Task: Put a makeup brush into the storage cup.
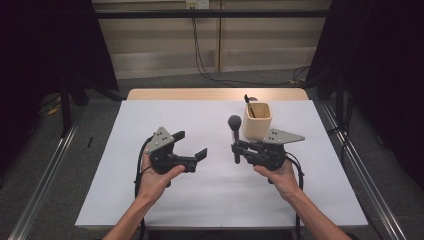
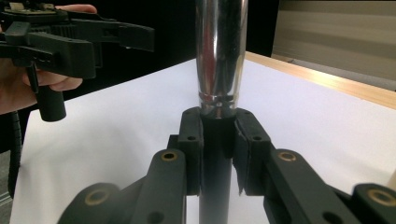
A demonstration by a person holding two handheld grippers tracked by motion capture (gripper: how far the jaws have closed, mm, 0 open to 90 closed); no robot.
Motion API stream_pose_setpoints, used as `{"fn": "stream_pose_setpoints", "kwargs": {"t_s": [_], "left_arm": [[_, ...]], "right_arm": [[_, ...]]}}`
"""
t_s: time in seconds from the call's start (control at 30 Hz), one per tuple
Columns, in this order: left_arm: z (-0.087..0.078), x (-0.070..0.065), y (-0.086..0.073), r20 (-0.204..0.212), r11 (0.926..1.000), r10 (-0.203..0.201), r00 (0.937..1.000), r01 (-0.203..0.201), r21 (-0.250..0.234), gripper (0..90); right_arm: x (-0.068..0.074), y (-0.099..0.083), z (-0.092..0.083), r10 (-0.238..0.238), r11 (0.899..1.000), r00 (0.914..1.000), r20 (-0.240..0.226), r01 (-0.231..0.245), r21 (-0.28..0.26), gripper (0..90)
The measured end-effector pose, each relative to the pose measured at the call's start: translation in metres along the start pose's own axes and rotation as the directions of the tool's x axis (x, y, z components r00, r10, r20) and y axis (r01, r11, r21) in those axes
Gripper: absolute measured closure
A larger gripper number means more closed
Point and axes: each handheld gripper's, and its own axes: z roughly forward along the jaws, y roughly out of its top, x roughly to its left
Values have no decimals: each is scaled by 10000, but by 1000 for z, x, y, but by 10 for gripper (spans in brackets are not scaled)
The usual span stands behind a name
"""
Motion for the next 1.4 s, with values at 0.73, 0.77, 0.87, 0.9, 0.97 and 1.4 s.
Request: {"fn": "stream_pose_setpoints", "kwargs": {"t_s": [0.73, 0.77, 0.87, 0.9, 0.97, 1.4], "left_arm": [[-66, 35, -31, -1945, 9997, -36, 9809, -8, -224, 32], [-67, 35, -32, -2032, 9997, 128, 9790, -166, -171, 33], [-72, 34, -37, -1955, 9999, 65, 9807, -89, -114, 30], [-74, 34, -38, -1946, 10000, -13, 9809, -2, -77, 29], [-78, 34, -40, -1918, 9999, -91, 9814, 77, -84, 29], [-97, 33, -53, -2342, 9996, 294, 9717, -297, 21, 32]], "right_arm": [[-17, 6, -12, 75, 10000, 9972, 742, -70, -70, 752], [-17, 6, -12, 85, 9999, 9971, 757, -78, -91, 752], [-20, 8, -14, 72, 9999, 9962, 867, -64, -98, 752], [-21, 9, -15, 76, 9999, 9960, 893, -64, -127, 752], [-23, 10, -17, 79, 9997, 9953, 967, -58, -223, 752], [-31, 12, -19, 136, 9996, 9922, 1236, -105, -262, 752]]}}
